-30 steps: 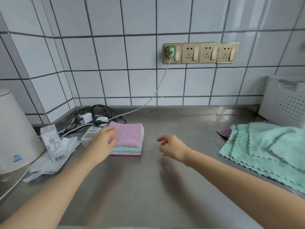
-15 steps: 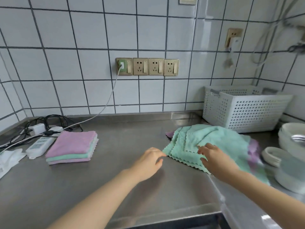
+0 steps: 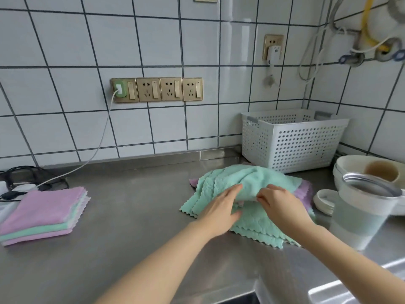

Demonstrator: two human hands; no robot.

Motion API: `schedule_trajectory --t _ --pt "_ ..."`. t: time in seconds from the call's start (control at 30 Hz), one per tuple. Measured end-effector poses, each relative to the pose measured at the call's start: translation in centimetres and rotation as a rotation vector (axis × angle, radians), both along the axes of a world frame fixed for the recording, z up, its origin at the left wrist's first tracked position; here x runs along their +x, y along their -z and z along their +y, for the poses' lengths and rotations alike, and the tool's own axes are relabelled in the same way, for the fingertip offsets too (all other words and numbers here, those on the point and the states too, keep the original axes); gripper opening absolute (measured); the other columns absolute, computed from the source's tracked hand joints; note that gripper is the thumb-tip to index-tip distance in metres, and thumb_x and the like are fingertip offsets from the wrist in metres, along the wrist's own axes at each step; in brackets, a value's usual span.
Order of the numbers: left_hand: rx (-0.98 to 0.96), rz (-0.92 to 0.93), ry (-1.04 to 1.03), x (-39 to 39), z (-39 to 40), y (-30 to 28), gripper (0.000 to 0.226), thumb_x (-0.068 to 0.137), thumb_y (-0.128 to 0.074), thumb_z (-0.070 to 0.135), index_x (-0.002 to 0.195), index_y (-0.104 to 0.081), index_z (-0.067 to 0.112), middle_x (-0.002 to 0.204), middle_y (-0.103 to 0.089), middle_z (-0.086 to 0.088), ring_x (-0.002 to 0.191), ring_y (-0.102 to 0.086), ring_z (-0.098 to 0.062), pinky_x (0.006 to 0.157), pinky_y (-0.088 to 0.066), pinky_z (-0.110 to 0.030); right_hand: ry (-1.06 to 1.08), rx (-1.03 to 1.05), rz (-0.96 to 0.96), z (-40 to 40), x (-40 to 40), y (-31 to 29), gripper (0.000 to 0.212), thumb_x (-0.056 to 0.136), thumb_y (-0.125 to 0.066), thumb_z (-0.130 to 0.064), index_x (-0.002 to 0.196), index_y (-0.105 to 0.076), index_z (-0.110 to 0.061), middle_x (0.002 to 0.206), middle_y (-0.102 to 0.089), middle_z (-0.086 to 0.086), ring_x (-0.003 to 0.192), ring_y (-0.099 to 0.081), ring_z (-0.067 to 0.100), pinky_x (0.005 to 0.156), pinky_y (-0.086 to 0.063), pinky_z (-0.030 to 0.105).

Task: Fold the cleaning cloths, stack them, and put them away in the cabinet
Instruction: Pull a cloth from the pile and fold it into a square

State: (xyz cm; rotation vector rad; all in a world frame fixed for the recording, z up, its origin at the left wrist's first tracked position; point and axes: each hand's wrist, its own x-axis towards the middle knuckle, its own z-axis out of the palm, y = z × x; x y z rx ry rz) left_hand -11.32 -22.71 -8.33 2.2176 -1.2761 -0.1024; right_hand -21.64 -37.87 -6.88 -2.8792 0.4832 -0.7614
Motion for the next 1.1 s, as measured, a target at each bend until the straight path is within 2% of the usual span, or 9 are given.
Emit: schedule_trajectory --t 0.1,0.2,0.37,0.47,0.6,0.73,0.83,0.93,1.1 --pt "-0.094 0.115 -0.062 0.0 -1.7 -0.4 0.064 0.092 -0.055 0.038 0.146 -0.022 0.036 0.15 -0.036 0.005 0.134 -0.039 -0.018 0.106 -0.038 -0.04 -0.145 0.119 -0.181 1.1 -0.3 -2.4 0.01 0.089 -0.062 -0.014 0.083 -0.069 -0.011 0.078 -0.061 0.0 0.069 -0.058 0.02 0.062 -0.05 0.034" --pt "-0.273 0.137 -0.112 -0.4 -2.4 -0.9 0.03 0.092 -0.053 0.041 0.119 -0.052 0.029 0.117 -0.063 0.006 0.109 -0.059 -0.014 0.083 -0.046 -0.029 -0.201 0.187 -0.288 2.8 -0.9 -4.5 0.007 0.087 -0.065 -0.011 0.082 -0.069 -0.012 0.077 -0.063 0.001 0.072 -0.06 0.018 0.064 -0.047 0.023" --pt "-0.518 0.146 -0.25 -0.4 -1.5 -2.1 0.02 0.094 -0.05 0.028 0.082 -0.059 0.015 0.07 -0.062 0.004 0.061 -0.052 -0.006 0.06 -0.036 -0.026 -0.352 0.323 -0.365 6.2 -2.8 -7.5 0.008 0.091 -0.062 -0.015 0.085 -0.067 -0.016 0.08 -0.064 -0.005 0.074 -0.061 0.005 0.062 -0.049 0.013" --pt "-0.585 0.1 -0.284 -0.1 1.1 -3.5 0.017 0.092 -0.057 0.023 0.077 -0.064 0.02 0.071 -0.065 -0.001 0.06 -0.053 0.002 0.057 -0.035 -0.016 -0.395 0.284 -0.473 7.7 -3.7 -9.3 0.005 0.091 -0.061 -0.011 0.089 -0.066 -0.011 0.085 -0.064 -0.002 0.079 -0.06 0.007 0.068 -0.049 0.011" --pt "-0.532 0.078 -0.342 2.3 7.1 -3.6 0.024 0.087 -0.058 0.008 0.1 -0.074 0.021 0.089 -0.075 0.007 0.088 -0.068 -0.016 0.067 -0.046 -0.025 -0.337 0.228 -0.63 7.8 -3.9 -11.1 0.006 0.089 -0.061 -0.007 0.093 -0.065 -0.009 0.085 -0.064 -0.002 0.079 -0.058 0.006 0.071 -0.05 0.013" --pt "-0.544 0.083 -0.319 3.4 14.8 -5.3 0.038 0.082 -0.066 -0.002 0.084 -0.071 0.035 0.077 -0.067 0.035 0.081 -0.063 0.011 0.073 -0.046 -0.011 -0.267 0.338 -0.579 7.7 -3.3 -11.7 0.008 0.094 -0.054 -0.013 0.096 -0.062 -0.011 0.088 -0.064 0.001 0.085 -0.06 0.016 0.078 -0.051 0.03" --pt "-0.595 0.167 -0.371 3.2 19.9 -7.4 0.024 0.079 -0.073 0.005 0.078 -0.074 0.029 0.076 -0.073 0.021 0.078 -0.065 0.001 0.076 -0.048 -0.016 -0.265 0.507 -0.549 8.2 -2.6 -11.8 0.015 0.098 -0.047 -0.023 0.09 -0.056 -0.015 0.085 -0.062 -0.001 0.087 -0.06 0.02 0.078 -0.05 0.035" --pt "-0.769 0.517 -0.315 2.3 23.9 -10.1 0.007 0.073 -0.073 0.005 0.078 -0.074 0.01 0.08 -0.075 -0.004 0.072 -0.067 -0.016 0.069 -0.055 -0.028 -0.258 0.598 -0.542 9.2 -1.8 -12.5 0.023 0.098 -0.045 -0.023 0.078 -0.053 -0.017 0.072 -0.054 -0.004 0.07 -0.049 0.013 0.063 -0.04 0.019" --pt "-0.864 0.718 -0.371 2.5 28.9 -12.4 0.03 0.065 -0.078 0.024 0.086 -0.069 0.004 0.078 -0.07 -0.011 0.065 -0.063 -0.022 0.06 -0.05 -0.028 -0.366 0.872 -0.483 12.3 1.2 -12.6 0.025 0.095 -0.051 -0.021 0.084 -0.057 0.001 0.073 -0.045 0.004 0.069 -0.039 0.011 0.056 -0.03 0.022"
